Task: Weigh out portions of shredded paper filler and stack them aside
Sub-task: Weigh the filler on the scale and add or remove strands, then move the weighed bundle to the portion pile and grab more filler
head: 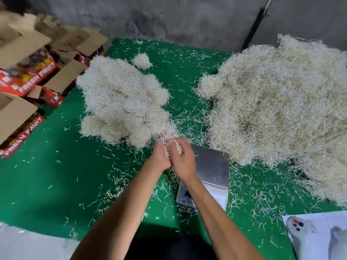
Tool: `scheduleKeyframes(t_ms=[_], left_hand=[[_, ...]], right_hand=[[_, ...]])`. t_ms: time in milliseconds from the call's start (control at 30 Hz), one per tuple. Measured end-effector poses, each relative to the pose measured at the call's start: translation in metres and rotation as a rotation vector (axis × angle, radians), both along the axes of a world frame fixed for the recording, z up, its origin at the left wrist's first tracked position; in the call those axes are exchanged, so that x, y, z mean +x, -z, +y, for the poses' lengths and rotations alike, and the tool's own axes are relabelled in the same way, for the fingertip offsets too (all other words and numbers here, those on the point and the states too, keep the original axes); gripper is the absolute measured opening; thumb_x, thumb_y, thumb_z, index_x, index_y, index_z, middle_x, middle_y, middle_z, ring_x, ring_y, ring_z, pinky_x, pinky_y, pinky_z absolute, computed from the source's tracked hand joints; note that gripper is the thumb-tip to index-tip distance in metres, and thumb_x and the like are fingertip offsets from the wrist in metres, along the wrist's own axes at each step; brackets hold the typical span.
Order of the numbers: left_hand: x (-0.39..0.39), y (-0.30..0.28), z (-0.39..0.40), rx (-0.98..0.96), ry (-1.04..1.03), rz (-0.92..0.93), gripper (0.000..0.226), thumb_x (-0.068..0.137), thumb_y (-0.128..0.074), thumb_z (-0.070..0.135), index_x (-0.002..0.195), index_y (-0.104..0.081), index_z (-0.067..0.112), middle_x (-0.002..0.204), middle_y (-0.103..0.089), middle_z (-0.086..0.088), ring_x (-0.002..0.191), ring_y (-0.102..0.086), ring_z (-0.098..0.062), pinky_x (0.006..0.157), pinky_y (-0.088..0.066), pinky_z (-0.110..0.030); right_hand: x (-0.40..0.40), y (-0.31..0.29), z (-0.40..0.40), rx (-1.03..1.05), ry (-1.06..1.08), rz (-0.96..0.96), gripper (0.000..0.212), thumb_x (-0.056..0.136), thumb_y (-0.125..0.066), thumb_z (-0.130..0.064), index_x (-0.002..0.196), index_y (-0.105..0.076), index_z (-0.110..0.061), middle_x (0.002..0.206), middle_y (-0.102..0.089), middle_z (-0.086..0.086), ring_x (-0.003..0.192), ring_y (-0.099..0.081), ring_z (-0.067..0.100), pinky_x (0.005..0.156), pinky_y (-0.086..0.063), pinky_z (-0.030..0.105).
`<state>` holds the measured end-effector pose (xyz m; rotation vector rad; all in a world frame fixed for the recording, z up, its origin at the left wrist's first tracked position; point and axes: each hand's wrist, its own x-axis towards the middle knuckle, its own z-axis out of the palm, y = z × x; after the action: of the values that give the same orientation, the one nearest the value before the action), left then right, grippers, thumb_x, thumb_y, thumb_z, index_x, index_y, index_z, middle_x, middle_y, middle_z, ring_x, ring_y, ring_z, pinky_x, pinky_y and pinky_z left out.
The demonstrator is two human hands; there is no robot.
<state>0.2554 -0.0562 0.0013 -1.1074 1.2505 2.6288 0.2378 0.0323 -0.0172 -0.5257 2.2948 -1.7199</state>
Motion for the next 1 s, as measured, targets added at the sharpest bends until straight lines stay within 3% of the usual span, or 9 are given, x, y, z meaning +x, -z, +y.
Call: scheduleKeyframes(t_ms=[100, 200, 333, 467, 600, 700, 867, 933, 1000], left_hand=[[0.006, -0.02, -0.015, 0.023, 0.149, 0.06, 0.03, 0.109, -0.044, 0.033, 0.136, -0.052, 0.024, 0.129, -0.058, -0.024, 0.098, -0.069, 0.0, 0.061, -0.054, -0.009], [0.004, -0.048, -0.042, -0.463, 0.233, 0.136, 0.038, 0.11, -0.032, 0.037, 0.118, -0.057, 0.009, 0.11, -0.059, -0.013, 0.098, -0.069, -0.003, 0.088, -0.055, -0.023], [-0.005, -0.051, -0.061, -0.202, -0.27, 0.235, 0.028, 0.107, -0.037, 0.035, 0.095, -0.062, 0.029, 0.079, -0.06, 0.009, 0.061, -0.063, 0.01, 0.059, -0.049, -0.008], [-0.003, -0.062, -0.068, -0.181, 0.039, 0.154, 0.06, 0.099, -0.045, 0.051, 0.134, -0.058, 0.005, 0.129, -0.063, -0.023, 0.127, -0.058, -0.027, 0.112, -0.044, -0.044], [-0.011, -0.066, -0.115, -0.243, -0.088, 0.215, 0.04, 0.107, -0.035, 0.015, 0.089, -0.071, 0.013, 0.078, -0.074, -0.003, 0.083, -0.075, -0.022, 0.062, -0.059, -0.026], [-0.009, -0.059, -0.122, -0.107, -0.188, 0.113, 0.038, 0.112, -0.025, 0.025, 0.097, -0.059, 0.021, 0.084, -0.075, 0.009, 0.08, -0.072, 0.001, 0.073, -0.057, -0.017], [-0.001, -0.033, -0.137, 0.394, -0.242, 0.036, 0.048, 0.099, -0.037, 0.05, 0.094, -0.064, 0.011, 0.08, -0.068, -0.015, 0.075, -0.07, -0.028, 0.072, -0.061, -0.037], [0.007, -0.029, -0.139, 0.516, -0.268, 0.066, 0.052, 0.09, -0.05, 0.044, 0.123, -0.057, 0.005, 0.108, -0.069, -0.017, 0.099, -0.07, -0.029, 0.087, -0.059, -0.043], [0.008, -0.023, -0.145, 0.843, -0.361, 0.211, 0.063, 0.102, -0.031, 0.057, 0.156, -0.028, 0.024, 0.15, -0.053, -0.003, 0.122, -0.063, -0.015, 0.069, -0.061, -0.05]], right_hand=[[-0.025, -0.029, -0.028, 0.106, -0.11, 0.186, 0.048, 0.095, -0.058, -0.067, 0.119, -0.061, -0.025, 0.115, -0.054, -0.019, 0.108, -0.052, -0.004, 0.092, -0.037, 0.007], [-0.052, -0.048, -0.039, 0.265, -0.145, 0.346, 0.062, 0.102, -0.037, -0.065, 0.13, -0.063, -0.016, 0.135, -0.058, -0.002, 0.123, -0.052, 0.012, 0.107, -0.045, 0.037], [-0.031, -0.063, -0.076, 0.212, -0.316, 0.626, 0.053, 0.108, -0.027, -0.048, 0.141, -0.057, -0.018, 0.149, -0.057, 0.005, 0.145, -0.043, 0.02, 0.125, -0.028, 0.044], [-0.049, -0.079, -0.096, 0.246, -0.297, 0.495, 0.06, 0.109, -0.022, -0.058, 0.159, -0.035, -0.028, 0.155, -0.048, 0.001, 0.141, -0.045, 0.016, 0.119, -0.035, 0.046], [-0.046, -0.069, -0.092, 0.183, -0.387, 0.603, 0.051, 0.112, -0.029, -0.039, 0.156, -0.042, -0.016, 0.156, -0.043, 0.005, 0.147, -0.029, 0.005, 0.127, -0.02, 0.036], [-0.041, -0.055, -0.096, 0.313, -0.571, 0.623, 0.059, 0.108, -0.024, -0.044, 0.164, -0.019, -0.023, 0.164, -0.023, 0.002, 0.149, -0.003, -0.003, 0.125, 0.004, 0.024], [-0.063, -0.037, -0.104, 0.577, -0.802, 0.531, 0.058, 0.106, -0.04, -0.035, 0.159, -0.019, -0.025, 0.144, -0.036, 0.008, 0.129, -0.04, 0.02, 0.114, -0.041, 0.046], [-0.071, -0.037, -0.125, 0.597, -0.86, 0.434, 0.056, 0.108, -0.043, -0.033, 0.159, -0.024, -0.02, 0.138, -0.044, 0.015, 0.125, -0.048, 0.024, 0.111, -0.044, 0.046], [-0.085, -0.046, -0.16, 0.616, -0.826, 0.335, 0.059, 0.109, -0.046, -0.036, 0.16, -0.023, -0.018, 0.141, -0.047, 0.02, 0.123, -0.055, 0.027, 0.106, -0.05, 0.042]])
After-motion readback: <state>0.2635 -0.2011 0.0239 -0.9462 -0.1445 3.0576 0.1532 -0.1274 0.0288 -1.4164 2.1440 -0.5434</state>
